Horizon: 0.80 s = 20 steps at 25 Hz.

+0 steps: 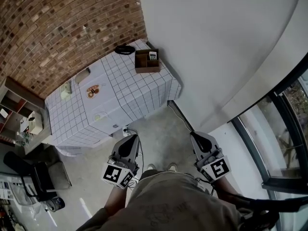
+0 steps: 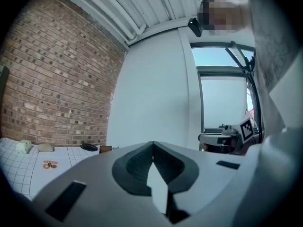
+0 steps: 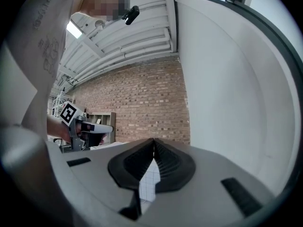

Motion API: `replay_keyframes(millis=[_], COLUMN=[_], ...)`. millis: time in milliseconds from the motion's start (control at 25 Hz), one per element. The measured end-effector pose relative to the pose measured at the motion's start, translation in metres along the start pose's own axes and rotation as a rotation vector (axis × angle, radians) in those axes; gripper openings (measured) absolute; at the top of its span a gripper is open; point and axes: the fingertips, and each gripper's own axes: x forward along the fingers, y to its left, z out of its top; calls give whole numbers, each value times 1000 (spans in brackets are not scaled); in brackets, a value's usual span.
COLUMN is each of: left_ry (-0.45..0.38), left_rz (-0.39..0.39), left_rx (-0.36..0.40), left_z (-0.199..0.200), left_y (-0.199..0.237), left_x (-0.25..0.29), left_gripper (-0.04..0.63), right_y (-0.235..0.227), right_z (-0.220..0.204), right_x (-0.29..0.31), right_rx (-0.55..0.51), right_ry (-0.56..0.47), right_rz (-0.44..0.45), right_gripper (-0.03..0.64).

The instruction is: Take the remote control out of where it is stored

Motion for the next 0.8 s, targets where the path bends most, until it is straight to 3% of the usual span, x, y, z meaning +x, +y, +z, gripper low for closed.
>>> replay_keyframes(millis=[800], left_ry=[-12], left_rz=[15], left_rx=[15], left_z=[-9], left_y=[-14], left_x=[31], left_gripper=[5], right_y=[-42], right_z=[-19], right_x=[-7], right_rx=[-16], right_ry=[27], right_rz=[6], right_gripper=[12])
